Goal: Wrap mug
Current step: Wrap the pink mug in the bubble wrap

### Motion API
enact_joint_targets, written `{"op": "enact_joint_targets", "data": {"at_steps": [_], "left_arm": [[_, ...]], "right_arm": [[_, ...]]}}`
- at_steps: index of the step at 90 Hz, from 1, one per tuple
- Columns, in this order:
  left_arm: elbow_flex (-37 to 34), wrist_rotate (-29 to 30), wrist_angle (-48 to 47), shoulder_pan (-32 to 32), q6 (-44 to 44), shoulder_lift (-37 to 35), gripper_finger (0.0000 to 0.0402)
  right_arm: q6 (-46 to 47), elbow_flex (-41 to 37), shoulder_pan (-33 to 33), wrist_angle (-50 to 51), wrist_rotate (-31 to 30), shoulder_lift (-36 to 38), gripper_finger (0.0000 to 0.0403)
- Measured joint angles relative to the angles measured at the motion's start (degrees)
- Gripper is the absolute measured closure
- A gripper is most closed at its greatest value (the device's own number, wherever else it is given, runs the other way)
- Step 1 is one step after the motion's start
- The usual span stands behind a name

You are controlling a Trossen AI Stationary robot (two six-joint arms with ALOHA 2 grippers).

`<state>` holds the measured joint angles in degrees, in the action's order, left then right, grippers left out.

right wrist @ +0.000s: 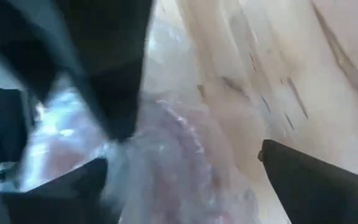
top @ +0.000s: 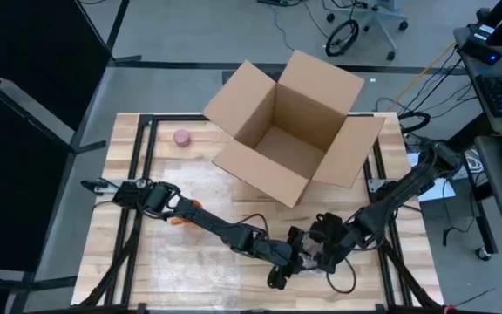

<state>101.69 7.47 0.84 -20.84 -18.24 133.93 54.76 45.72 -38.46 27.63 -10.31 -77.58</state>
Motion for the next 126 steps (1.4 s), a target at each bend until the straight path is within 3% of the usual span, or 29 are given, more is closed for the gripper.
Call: {"op": "enact_joint_targets", "data": {"at_steps": [30, 46, 77, 126], "left_arm": [[0.02, 0.02, -0.02, 0.00, 0.00, 0.00, 0.0208], [0.02, 0.30, 0.15, 0.00, -0.04, -0.11, 0.0208], [1.16, 1.95, -1.25, -0.26, 1.42, -0.48, 0.0208], [2.65, 4.08, -1.38, -1.10, 1.38, -2.73, 0.0208]], "right_arm": [[0.11, 0.21, 0.00, 4.18, -0.69, 7.27, 0.0067], [2.04, 0.26, 0.00, 4.18, -3.51, 2.30, 0.0067], [1.77, 0.60, 0.25, 3.23, -2.77, -10.29, 0.0067], [-1.05, 0.32, 0.13, 2.68, -1.75, -9.61, 0.0067]]}}
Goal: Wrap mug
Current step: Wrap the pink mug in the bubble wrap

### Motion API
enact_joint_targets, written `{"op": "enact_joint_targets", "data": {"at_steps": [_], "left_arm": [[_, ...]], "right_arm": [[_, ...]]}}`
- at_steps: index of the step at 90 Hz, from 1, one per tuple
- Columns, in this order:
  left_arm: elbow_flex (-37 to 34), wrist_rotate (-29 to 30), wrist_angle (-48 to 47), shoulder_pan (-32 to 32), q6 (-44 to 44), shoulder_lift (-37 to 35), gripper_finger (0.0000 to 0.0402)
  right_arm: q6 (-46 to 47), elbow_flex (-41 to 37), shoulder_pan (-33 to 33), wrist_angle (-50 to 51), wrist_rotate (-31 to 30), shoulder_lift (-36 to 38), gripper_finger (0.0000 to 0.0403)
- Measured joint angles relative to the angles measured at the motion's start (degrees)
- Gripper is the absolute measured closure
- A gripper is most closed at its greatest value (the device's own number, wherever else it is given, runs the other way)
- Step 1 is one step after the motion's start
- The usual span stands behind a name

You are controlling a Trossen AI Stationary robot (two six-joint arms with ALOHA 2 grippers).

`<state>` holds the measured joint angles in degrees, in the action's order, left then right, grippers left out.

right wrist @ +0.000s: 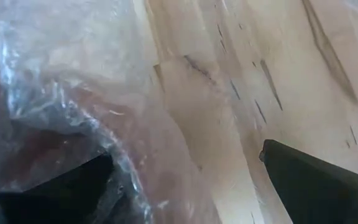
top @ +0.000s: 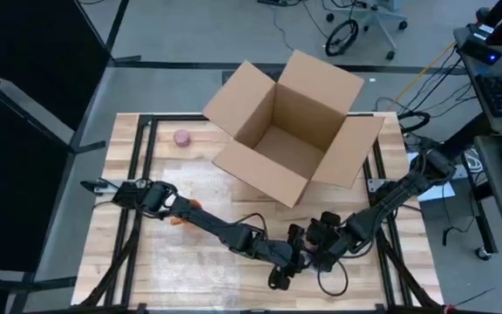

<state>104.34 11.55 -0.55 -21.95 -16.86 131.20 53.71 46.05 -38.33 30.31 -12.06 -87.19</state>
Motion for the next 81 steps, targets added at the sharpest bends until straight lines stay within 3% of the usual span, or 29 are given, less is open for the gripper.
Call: {"op": "enact_joint_targets", "data": {"at_steps": [58, 81], "left_arm": [[0.12, -0.87, 1.13, 2.10, 1.78, 0.74, 0.0208], [0.12, 1.22, 0.20, 4.06, 19.26, 0.83, 0.0208]], "right_arm": [[-1.01, -0.09, 0.13, -0.21, 0.16, 5.32, 0.0067], [-1.21, -0.05, 0.13, -0.84, 0.10, 4.56, 0.0067]]}}
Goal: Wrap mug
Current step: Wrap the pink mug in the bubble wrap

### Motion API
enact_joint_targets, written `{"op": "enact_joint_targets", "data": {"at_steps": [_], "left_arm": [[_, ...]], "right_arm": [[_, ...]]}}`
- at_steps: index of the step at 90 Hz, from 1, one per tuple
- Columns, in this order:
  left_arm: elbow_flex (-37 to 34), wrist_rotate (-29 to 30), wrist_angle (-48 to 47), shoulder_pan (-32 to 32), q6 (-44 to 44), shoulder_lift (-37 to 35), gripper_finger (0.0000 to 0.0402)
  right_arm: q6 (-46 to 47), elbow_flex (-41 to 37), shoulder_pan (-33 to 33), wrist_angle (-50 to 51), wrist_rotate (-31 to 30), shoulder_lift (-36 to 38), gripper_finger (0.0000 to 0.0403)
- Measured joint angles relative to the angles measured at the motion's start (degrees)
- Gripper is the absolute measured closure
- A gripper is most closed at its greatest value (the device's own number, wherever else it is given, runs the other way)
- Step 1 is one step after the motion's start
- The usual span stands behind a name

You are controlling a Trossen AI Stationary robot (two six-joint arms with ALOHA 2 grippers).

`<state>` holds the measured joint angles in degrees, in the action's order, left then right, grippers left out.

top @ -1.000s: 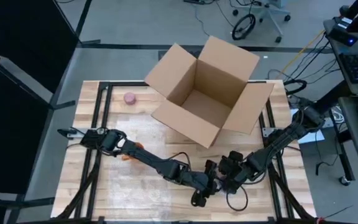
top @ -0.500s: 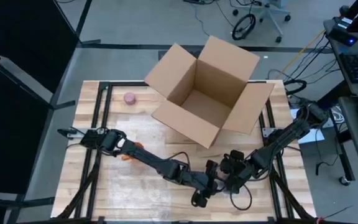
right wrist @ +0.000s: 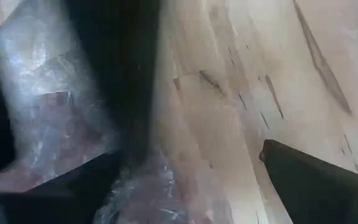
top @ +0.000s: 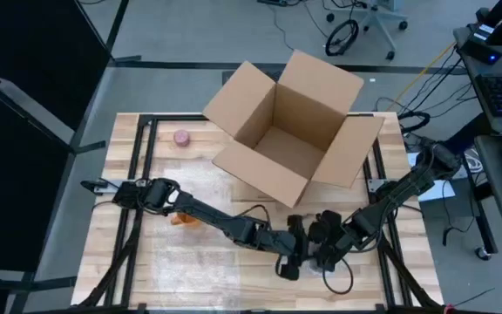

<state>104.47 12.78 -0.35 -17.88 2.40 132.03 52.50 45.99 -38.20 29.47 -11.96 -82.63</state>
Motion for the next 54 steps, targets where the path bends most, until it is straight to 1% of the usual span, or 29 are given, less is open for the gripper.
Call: {"op": "enact_joint_targets", "data": {"at_steps": [16, 26, 32, 48, 54], "left_arm": [[0.04, 0.94, -1.14, 1.33, 6.40, 1.47, 0.0208], [0.13, -1.61, 0.04, 1.57, 7.78, 2.62, 0.0208], [0.24, -3.35, 0.12, 1.57, 7.51, 3.07, 0.0208], [0.12, -3.83, 1.50, 1.41, 5.75, 2.99, 0.0208], [0.04, -5.00, 2.62, 1.40, 5.25, 3.00, 0.0208]], "right_arm": [[-0.88, 0.03, 0.00, -1.24, -0.10, 0.00, 0.0067], [-1.62, 0.07, 0.00, -1.16, -0.21, 0.00, 0.0067], [-1.78, 0.07, 0.17, -0.89, -0.29, 0.00, 0.0067], [-2.22, 0.09, 0.59, -0.61, -0.27, 0.00, 0.0067], [-2.23, 0.09, 0.70, -0.59, -0.25, 0.00, 0.0067]]}}
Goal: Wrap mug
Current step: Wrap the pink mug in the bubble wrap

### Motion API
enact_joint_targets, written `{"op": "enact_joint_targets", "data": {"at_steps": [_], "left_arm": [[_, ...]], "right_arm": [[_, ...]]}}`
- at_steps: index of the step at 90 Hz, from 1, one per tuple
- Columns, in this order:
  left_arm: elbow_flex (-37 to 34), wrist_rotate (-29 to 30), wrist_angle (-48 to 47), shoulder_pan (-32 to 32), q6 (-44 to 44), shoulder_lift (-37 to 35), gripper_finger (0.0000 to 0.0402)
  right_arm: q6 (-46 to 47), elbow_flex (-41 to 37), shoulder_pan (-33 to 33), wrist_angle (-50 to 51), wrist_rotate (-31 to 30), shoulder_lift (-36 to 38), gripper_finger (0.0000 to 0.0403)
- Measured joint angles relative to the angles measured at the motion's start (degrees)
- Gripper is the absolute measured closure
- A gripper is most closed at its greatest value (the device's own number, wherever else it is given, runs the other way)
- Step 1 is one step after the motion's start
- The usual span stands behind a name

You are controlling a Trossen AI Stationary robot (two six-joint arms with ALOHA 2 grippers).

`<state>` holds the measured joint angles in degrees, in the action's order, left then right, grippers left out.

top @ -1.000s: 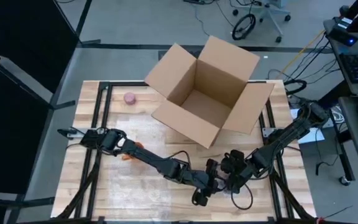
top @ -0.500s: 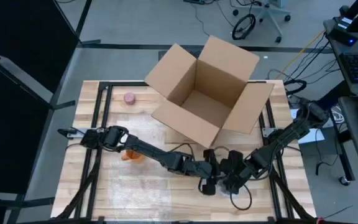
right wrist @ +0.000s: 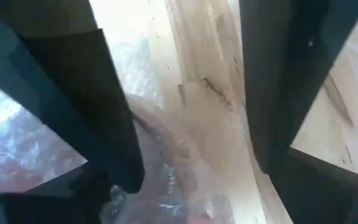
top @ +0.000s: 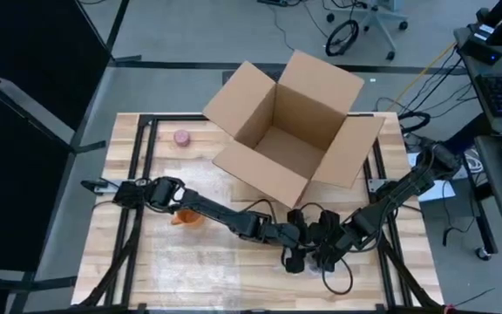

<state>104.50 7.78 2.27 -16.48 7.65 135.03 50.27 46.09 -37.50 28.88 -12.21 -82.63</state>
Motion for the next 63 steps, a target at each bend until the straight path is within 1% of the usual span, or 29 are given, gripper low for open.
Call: {"op": "enact_joint_targets", "data": {"at_steps": [7, 31, 44, 63], "left_arm": [[-0.04, -1.06, 0.22, -0.17, -0.62, 0.02, 0.0208], [0.25, -1.76, 0.83, -0.38, -0.66, 2.94, 0.0208], [0.23, -1.81, 0.30, -0.16, -0.67, 3.03, 0.0208], [0.14, -1.77, 1.24, -0.14, -1.11, 3.06, 0.0208]], "right_arm": [[-0.01, 0.02, -0.04, -0.03, 0.01, 0.00, 0.0067], [-0.20, 0.04, -0.02, 0.10, 0.37, 0.00, 0.0067], [-0.42, 0.04, 0.02, 0.09, 0.36, 0.06, 0.0067], [-0.60, -0.09, 0.00, 0.87, 1.05, 2.38, 0.0067]]}}
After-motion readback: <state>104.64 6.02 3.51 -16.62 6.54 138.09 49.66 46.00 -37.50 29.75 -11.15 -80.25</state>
